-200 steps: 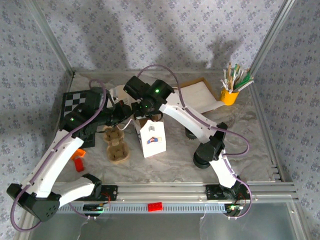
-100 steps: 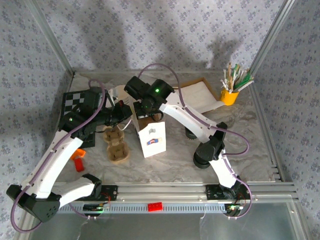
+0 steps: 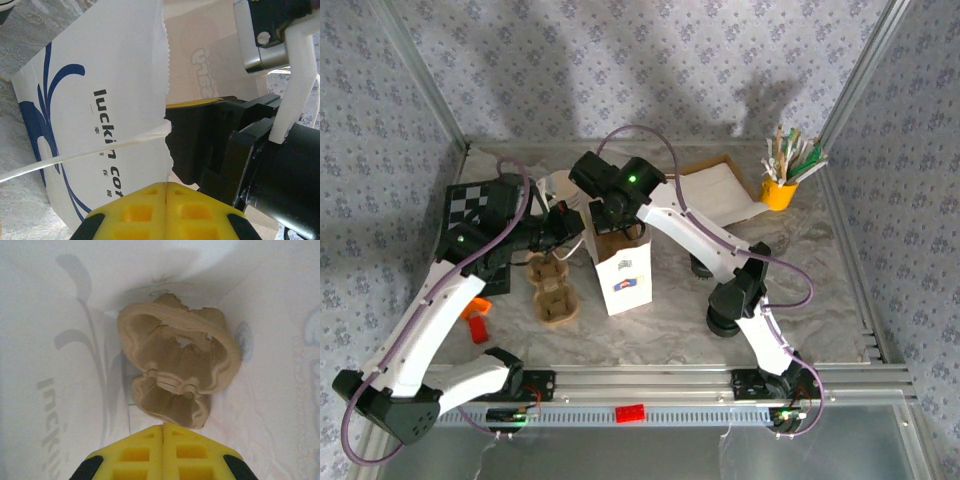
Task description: Pack the takeout coffee
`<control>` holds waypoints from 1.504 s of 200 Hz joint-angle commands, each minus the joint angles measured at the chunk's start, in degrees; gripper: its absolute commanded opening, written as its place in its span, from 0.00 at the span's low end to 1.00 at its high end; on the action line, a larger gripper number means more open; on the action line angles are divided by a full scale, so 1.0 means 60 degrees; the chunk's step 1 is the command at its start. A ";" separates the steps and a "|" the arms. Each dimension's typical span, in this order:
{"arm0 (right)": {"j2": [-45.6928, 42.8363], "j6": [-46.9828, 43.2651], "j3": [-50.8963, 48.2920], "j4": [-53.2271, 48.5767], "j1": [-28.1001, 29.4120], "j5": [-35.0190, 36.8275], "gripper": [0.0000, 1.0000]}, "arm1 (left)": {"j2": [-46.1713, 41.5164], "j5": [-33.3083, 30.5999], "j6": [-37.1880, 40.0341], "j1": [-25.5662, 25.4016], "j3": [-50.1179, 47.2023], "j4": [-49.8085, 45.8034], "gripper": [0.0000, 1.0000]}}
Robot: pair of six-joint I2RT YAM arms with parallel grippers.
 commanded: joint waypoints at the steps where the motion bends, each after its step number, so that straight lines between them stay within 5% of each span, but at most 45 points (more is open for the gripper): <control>1: 0.0236 -0.0135 0.0036 -0.0517 0.0037 0.0470 0.00 | -0.0145 0.0051 0.0032 0.0034 0.0344 -0.0083 0.00; 197: 0.0404 0.0109 -0.1167 -0.0098 0.0067 -0.0895 0.00 | -0.0204 -0.0478 0.0080 0.0086 0.0258 -0.0130 0.00; 301: 0.0059 0.0084 -0.2291 0.1699 -0.0300 0.0092 0.00 | -0.0182 -0.0452 -0.0081 0.0089 0.0164 0.0080 0.00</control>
